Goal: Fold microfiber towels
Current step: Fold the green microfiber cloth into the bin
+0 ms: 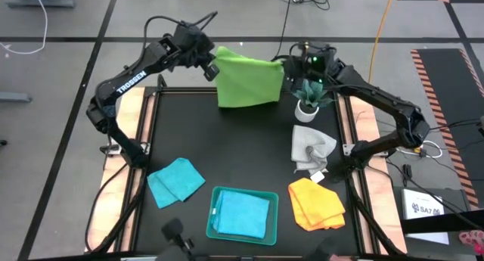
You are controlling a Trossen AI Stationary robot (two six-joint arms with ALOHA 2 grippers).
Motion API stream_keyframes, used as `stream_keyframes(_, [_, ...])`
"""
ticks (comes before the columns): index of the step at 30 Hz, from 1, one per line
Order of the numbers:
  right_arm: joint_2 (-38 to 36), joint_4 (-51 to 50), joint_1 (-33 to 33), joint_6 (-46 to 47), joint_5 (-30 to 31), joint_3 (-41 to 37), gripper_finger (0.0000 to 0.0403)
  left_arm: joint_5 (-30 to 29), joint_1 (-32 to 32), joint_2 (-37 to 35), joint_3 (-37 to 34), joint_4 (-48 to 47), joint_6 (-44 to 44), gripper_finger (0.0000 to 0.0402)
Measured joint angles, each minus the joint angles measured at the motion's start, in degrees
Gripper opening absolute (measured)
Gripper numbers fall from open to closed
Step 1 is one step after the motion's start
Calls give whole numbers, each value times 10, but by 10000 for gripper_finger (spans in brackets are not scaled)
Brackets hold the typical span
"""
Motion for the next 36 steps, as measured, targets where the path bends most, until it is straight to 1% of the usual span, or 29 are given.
stream_keyframes(5, [0, -43, 44, 33, -3, 0, 0, 8, -17, 0, 0, -59, -35, 1])
stream_keyframes(8, [0, -72, 69, 60, -26, 0, 0, 24, -29, 0, 0, -111, -57, 1])
stream_keyframes(10, [0, -95, 84, 83, -46, 0, 0, 25, -44, 0, 0, -138, -71, 1])
stream_keyframes(16, [0, -168, 125, 142, -81, 0, 0, 25, -95, 0, 0, -186, -116, 1])
stream_keyframes(20, [0, -222, 150, 182, -120, 0, 0, 25, -136, 0, -5, -218, -154, 0])
stream_keyframes(25, [0, -270, 183, 221, -145, -1, 0, 26, -196, 0, -48, -215, -207, 0])
stream_keyframes(30, [2, -302, 219, 242, -151, -2, 0, 24, -255, 1, -121, -196, -258, 0])
stream_keyframes(33, [3, -299, 240, 252, -170, -26, 0, 12, -280, 0, -150, -195, -287, 0])
stream_keyframes(36, [3, -258, 264, 291, -180, -70, 0, 9, -297, 0, -169, -195, -306, 0])
